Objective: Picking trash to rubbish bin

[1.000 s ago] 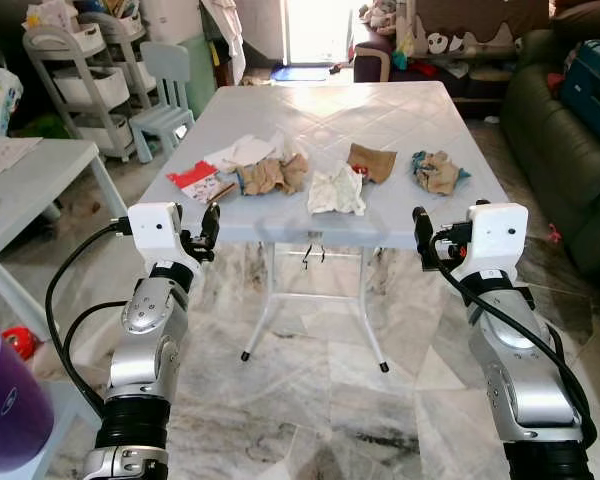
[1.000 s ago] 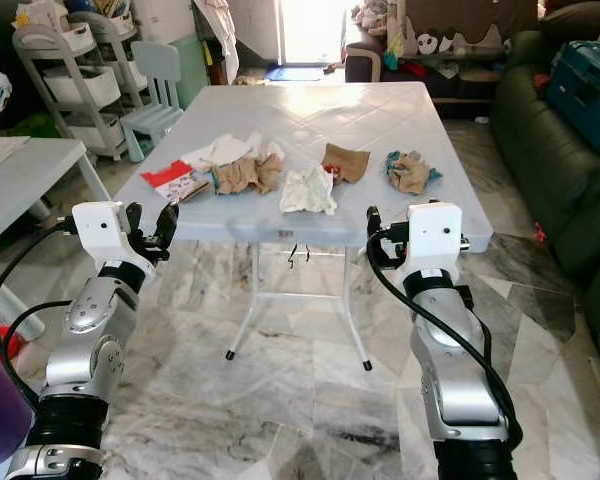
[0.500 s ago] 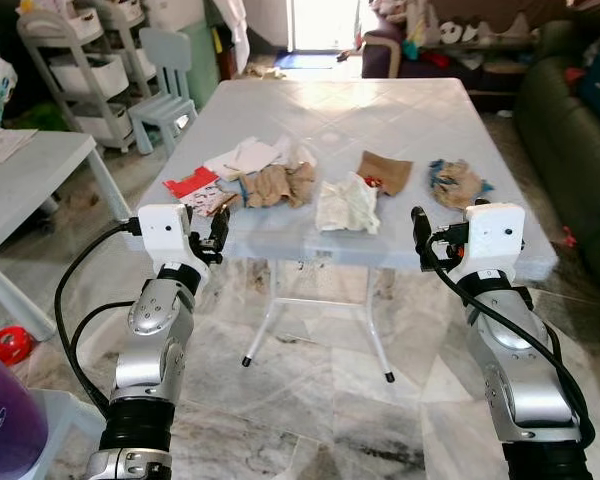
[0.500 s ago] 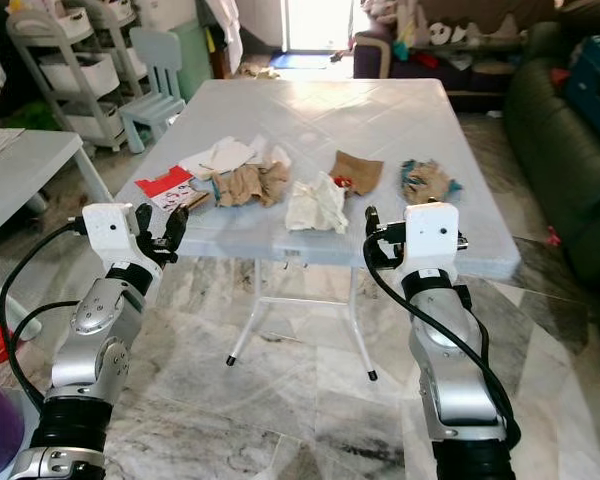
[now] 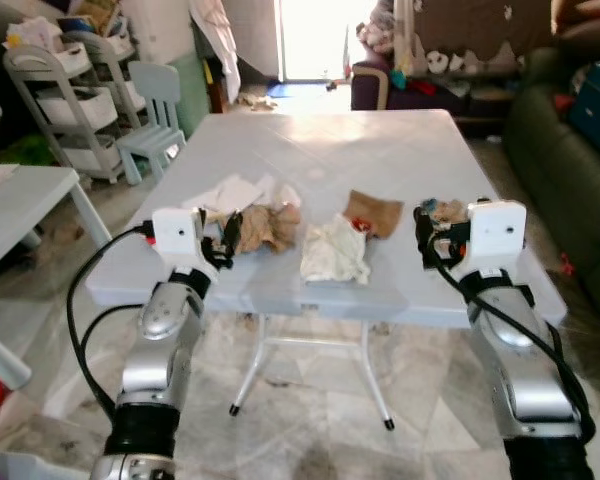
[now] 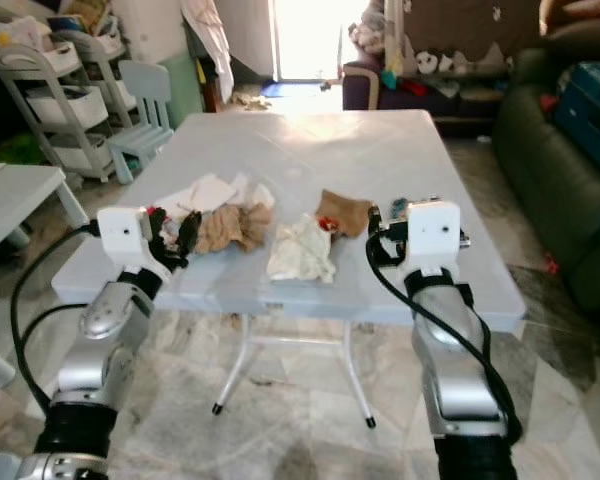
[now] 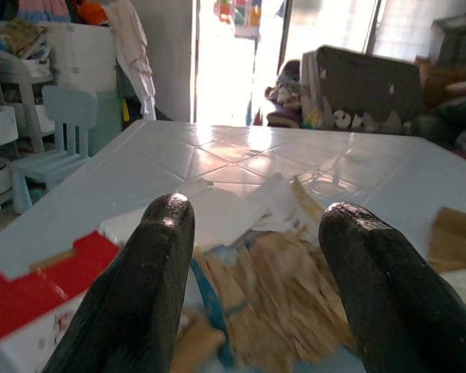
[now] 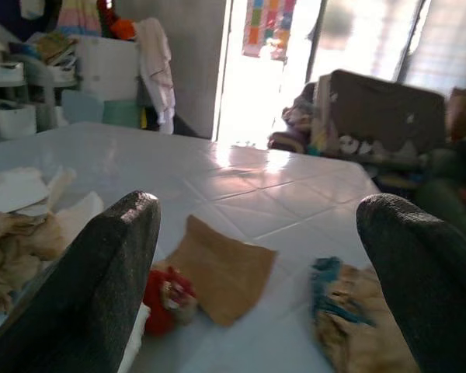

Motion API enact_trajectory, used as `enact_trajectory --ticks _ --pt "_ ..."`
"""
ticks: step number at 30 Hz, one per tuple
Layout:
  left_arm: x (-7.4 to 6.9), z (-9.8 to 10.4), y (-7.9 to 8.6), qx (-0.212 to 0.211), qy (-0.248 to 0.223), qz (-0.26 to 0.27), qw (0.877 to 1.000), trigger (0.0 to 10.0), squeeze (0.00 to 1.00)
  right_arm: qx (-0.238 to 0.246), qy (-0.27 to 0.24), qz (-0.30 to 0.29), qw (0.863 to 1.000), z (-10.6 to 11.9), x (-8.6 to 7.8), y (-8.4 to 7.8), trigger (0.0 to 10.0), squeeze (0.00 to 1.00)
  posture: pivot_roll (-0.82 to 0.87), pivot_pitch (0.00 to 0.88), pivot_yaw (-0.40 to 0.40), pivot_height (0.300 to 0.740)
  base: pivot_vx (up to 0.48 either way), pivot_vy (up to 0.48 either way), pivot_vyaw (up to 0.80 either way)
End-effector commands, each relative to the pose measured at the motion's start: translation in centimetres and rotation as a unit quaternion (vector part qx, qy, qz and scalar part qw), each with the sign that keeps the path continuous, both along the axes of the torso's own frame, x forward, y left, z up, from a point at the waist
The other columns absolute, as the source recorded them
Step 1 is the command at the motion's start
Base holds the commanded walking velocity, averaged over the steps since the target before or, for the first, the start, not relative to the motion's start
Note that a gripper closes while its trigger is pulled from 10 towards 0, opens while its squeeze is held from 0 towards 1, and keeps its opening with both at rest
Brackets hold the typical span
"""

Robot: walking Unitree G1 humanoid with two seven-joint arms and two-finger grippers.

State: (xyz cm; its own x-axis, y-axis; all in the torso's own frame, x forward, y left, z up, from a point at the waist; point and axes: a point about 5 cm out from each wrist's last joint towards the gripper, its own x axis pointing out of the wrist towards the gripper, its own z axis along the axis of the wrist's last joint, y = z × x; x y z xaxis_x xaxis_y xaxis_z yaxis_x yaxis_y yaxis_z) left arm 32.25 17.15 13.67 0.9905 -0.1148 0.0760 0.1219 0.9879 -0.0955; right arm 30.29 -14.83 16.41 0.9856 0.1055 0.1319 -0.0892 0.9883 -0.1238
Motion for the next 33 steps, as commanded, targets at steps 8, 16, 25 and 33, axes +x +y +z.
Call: enact_trajectory --ticks 8,16,25,33 --pt "-0.3 0.3 -0.7 0.013 -0.010 -0.002 1.000 10.0 0.00 0.004 0.024 0.020 0.999 -0.6 -0.3 0.0 10.0 0.00 -0.13 0.000 0.018 0.740 0.288 0.000 0.00" --pt "-1.6 -0.6 -0.6 0.046 -0.008 0.009 0.999 10.0 0.00 0.015 0.066 0.090 0.994 -1.9 -1.2 1.4 10.0 0.00 -0.12 0.000 0.014 0.740 0.000 0.000 0.00" --pt "-2.0 -0.8 -0.6 0.058 -0.011 0.019 0.998 10.0 0.00 0.017 0.090 0.152 0.984 -2.3 -2.1 2.6 10.0 0.00 -0.13 0.000 0.012 0.740 0.000 0.000 0.00" --pt "-2.2 -0.8 -0.9 0.062 -0.011 0.017 0.998 10.0 0.00 0.010 0.080 0.151 0.985 -1.9 -1.9 2.6 10.0 0.00 -0.13 0.000 0.010 0.740 0.000 0.000 0.60"
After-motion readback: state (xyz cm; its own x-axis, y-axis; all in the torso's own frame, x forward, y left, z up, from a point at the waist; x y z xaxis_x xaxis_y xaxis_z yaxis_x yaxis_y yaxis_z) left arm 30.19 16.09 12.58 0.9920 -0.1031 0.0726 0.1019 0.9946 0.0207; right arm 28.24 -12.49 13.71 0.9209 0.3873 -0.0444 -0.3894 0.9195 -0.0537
